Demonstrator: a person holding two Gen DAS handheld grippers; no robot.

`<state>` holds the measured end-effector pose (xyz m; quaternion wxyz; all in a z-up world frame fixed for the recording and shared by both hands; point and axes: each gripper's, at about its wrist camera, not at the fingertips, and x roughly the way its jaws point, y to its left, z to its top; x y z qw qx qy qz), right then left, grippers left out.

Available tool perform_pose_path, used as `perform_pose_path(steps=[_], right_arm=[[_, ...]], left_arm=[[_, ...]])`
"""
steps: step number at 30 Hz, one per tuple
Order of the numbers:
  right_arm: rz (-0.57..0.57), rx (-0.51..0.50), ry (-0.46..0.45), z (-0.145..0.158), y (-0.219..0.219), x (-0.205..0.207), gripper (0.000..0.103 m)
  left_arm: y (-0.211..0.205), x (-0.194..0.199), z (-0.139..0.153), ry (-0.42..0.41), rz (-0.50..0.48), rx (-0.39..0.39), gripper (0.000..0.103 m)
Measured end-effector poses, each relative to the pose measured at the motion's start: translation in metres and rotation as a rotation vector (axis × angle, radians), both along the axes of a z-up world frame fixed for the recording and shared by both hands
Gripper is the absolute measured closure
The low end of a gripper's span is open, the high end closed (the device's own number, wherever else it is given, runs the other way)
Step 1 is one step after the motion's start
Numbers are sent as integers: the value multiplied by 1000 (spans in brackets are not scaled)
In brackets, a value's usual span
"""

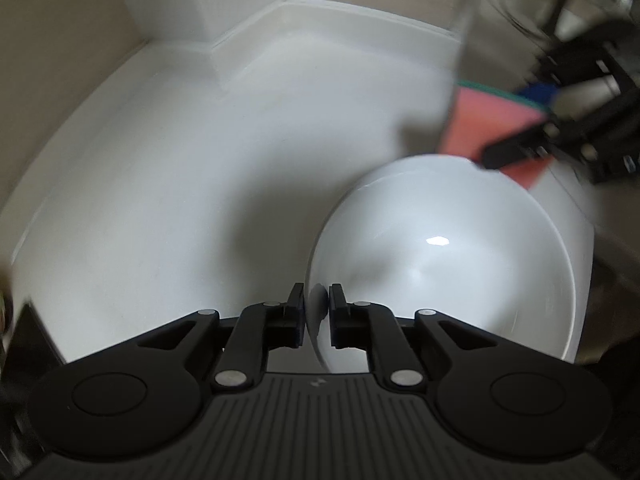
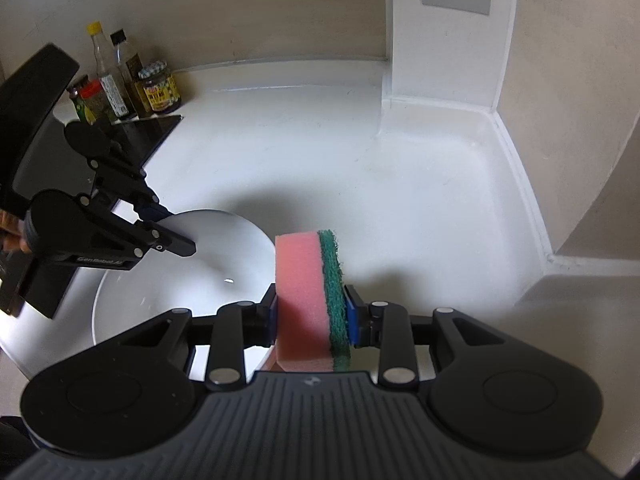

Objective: Clean bowl

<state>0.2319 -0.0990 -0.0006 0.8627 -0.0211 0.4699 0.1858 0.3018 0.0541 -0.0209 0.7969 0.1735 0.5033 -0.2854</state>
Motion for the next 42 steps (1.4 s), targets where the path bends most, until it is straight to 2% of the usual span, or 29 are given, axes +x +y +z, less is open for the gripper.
perform_pose_path(steps=[2,4,8,11,14,18,21,31,34,37,38,42], right_arm=[[-10,14,-1,0,-3,-1,76],[-20,27,-5,-1,-6,-5,75],[-25,40,-6,-1,-8,-8,76],[7,30,-2,-1,-9,-8,76],[26,29,7,0,-10,-3,76],[37,9,-2,-1,-7,6,76],[32,9,1,-1,-7,9,76],[22,13,2,-3,-4,7,75],[23,9,-1,-3,-2,5,75],[17,7,-1,-3,-1,3,75],[23,3,-1,-3,0,3,75],[61,-8,12,-1,1,6,75]], left_arm=[[12,-15,5,14,159,-43,91],[19,-31,4,34,235,-63,91],[31,-44,5,28,254,-84,91],[26,-36,7,25,164,-34,93],[14,-30,10,-14,23,33,93],[-7,-18,4,-35,-106,64,92],[-9,-12,4,-34,-85,60,92],[1,-39,6,-74,170,23,91],[0,-43,3,-63,245,8,92],[3,-39,-1,-46,267,-22,93],[2,-37,-1,-38,241,-15,93],[-6,-27,-2,-69,37,66,91]])
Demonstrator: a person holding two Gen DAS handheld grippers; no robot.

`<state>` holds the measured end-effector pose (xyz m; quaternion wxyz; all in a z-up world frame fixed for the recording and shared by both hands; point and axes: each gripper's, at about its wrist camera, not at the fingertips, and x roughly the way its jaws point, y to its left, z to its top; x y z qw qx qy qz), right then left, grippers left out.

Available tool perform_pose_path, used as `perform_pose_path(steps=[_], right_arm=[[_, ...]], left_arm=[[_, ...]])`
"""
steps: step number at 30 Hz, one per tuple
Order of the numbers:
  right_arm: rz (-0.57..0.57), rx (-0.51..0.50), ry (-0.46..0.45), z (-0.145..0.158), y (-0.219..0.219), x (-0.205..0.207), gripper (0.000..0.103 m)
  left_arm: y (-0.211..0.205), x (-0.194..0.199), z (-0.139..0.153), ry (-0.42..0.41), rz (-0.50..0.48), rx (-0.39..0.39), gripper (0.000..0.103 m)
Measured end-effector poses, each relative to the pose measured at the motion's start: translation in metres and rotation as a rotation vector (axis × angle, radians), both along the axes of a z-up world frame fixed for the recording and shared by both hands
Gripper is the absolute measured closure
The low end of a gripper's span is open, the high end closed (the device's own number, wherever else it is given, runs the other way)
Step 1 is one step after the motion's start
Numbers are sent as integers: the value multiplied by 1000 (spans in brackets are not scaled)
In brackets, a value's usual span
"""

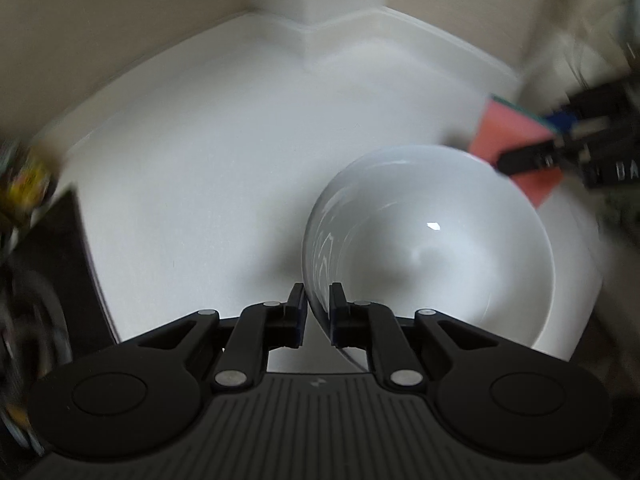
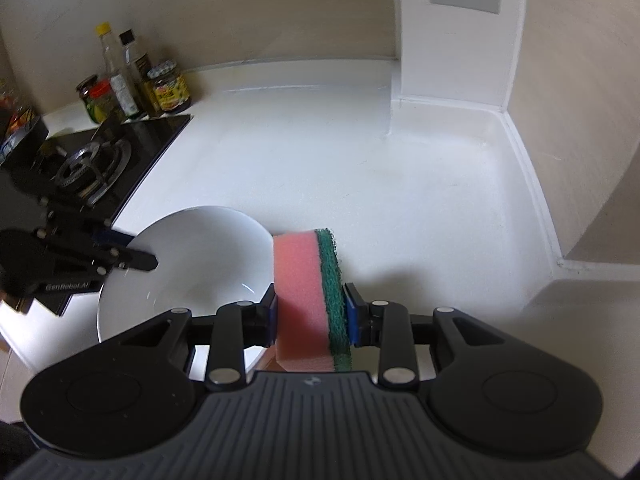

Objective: Clean bowl

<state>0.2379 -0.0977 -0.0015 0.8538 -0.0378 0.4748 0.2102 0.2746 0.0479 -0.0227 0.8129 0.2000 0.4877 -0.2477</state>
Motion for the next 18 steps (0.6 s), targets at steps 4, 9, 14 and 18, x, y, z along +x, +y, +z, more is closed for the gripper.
perform_pose_path(steps=[4,9,14,18], right_arm=[[28,-25,-9,1,1,7,75],[-8,25,3,0,-7,8,75],[-86,91,11,-2,-14,-1,76],[-143,109,19,-3,-14,-7,75]], left_arm=[[-12,16,-3,-25,-218,58,88],[10,30,3,-3,64,-76,83],[21,4,2,3,260,-142,84],[9,4,-6,5,198,-99,91]])
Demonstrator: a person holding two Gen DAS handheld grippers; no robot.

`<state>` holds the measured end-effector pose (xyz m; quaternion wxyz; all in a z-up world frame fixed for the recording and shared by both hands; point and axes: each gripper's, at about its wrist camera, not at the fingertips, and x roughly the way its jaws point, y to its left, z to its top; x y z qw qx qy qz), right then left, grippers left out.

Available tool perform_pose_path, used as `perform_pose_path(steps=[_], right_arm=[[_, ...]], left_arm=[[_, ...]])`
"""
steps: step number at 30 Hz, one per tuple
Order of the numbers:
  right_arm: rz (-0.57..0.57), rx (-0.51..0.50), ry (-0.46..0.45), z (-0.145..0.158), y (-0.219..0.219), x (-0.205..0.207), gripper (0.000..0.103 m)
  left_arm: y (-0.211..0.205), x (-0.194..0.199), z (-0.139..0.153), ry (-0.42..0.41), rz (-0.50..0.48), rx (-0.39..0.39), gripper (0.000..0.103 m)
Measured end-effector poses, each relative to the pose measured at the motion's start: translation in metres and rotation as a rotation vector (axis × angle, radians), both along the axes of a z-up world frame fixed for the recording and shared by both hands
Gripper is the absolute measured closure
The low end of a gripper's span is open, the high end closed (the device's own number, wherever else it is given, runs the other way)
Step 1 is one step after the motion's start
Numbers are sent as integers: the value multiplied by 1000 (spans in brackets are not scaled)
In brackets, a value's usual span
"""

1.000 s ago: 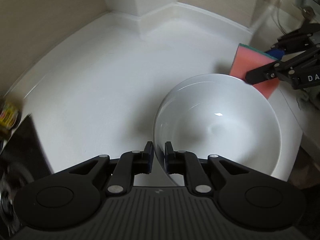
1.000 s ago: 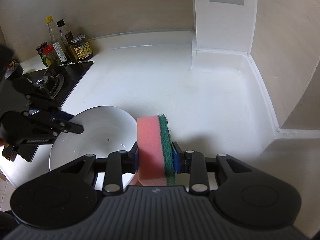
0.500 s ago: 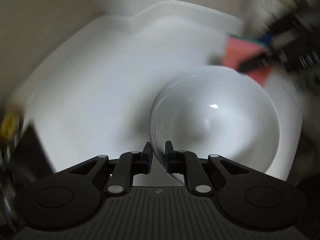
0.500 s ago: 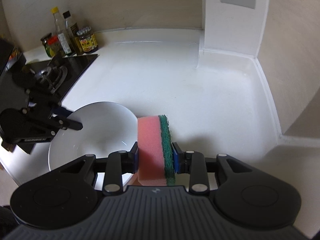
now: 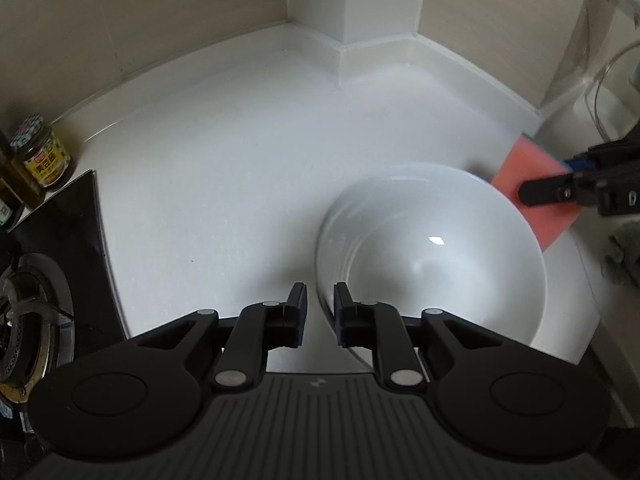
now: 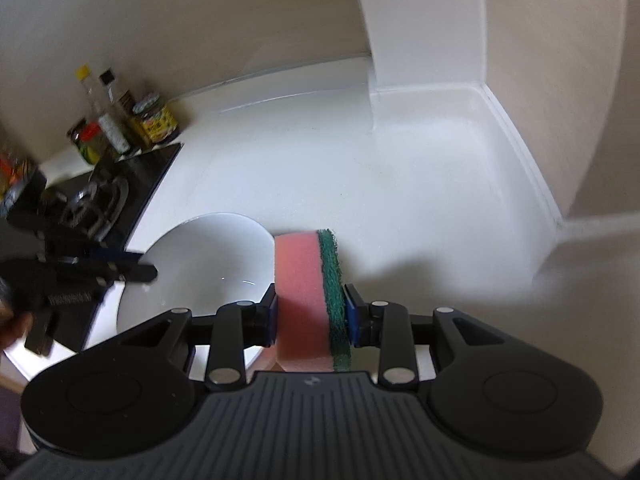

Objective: Clean bowl

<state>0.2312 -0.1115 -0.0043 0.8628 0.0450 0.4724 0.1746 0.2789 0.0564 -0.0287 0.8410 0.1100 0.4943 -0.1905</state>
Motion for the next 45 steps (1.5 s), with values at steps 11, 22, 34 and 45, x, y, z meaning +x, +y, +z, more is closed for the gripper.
perform_pose_path(steps=[11,22,34,45], right_arm=[[52,-58,-27,-1,7,26,75],[20,-29,-24,-1,6,14,75],[150,-122,-42,0,21,35,75],[153,-66,-53,-2,12,20,75]], left_arm=[[-29,45,-2,13,-422,83,88],[-16,27,-9,6,-61,-4,91],[-28,59,-6,17,-431,53,91],[-13,17,-9,-13,-111,20,87]])
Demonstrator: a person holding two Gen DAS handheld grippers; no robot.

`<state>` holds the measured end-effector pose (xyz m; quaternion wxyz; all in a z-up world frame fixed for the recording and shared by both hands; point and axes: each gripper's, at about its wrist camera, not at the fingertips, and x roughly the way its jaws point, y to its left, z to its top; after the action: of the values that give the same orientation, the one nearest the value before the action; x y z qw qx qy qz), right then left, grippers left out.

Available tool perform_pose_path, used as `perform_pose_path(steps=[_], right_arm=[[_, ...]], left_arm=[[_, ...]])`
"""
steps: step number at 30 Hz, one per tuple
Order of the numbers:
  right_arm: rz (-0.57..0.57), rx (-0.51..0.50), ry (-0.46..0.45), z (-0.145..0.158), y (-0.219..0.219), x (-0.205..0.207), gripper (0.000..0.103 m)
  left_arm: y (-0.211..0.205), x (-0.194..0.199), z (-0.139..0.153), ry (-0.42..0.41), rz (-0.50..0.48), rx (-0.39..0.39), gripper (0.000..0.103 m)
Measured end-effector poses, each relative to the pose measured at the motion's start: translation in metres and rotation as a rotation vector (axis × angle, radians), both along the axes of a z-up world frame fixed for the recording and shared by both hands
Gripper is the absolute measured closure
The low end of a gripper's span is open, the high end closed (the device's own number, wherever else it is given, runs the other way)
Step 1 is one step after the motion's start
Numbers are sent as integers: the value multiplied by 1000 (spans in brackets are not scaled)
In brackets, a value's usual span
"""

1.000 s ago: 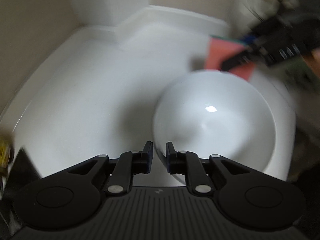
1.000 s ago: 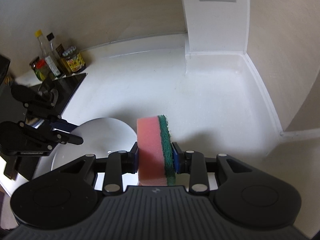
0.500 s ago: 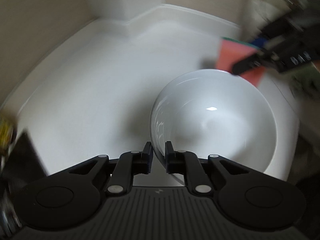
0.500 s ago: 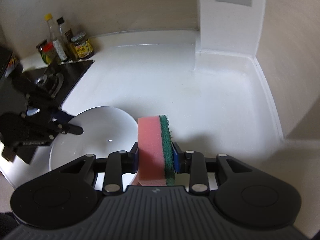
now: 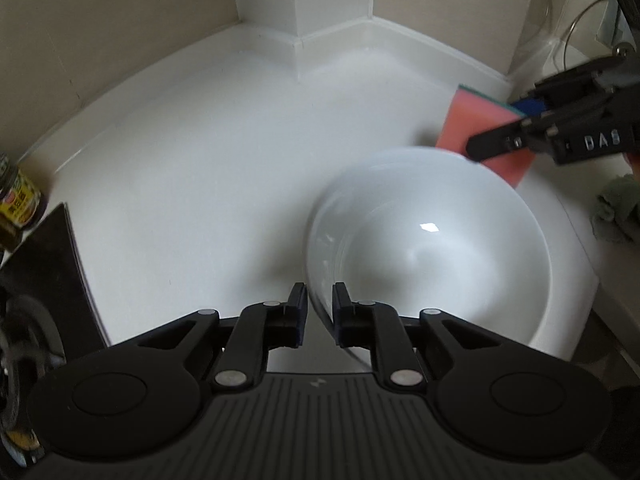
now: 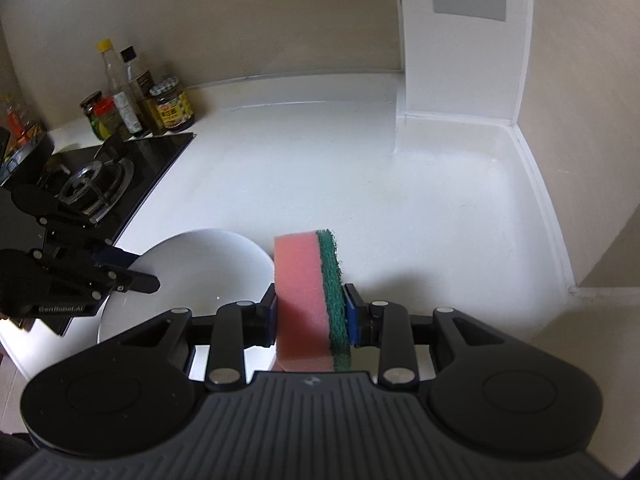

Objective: Clean bowl

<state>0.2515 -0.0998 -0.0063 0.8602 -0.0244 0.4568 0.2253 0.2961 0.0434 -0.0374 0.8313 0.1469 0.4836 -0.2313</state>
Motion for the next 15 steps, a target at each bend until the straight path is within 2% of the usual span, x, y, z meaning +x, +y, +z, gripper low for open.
perform_pose_path(steps=[3,7,9,11,15], right_arm=[[45,-35,-2,2,4,0,76],[103,-81,-10,3,12,8,76],[96,-84,-22,4,15,12,75],[74,-69,-19,3,14,15,75],[37,-28,-13,1,7,11,76]], left_arm=[[-1,11,0,-2,-91,26,88],[-17,21,-4,-79,-340,159,86],[-19,32,-4,-66,-373,146,86],[-15,43,-2,-39,-311,91,90],[10,44,4,25,-49,-44,88]])
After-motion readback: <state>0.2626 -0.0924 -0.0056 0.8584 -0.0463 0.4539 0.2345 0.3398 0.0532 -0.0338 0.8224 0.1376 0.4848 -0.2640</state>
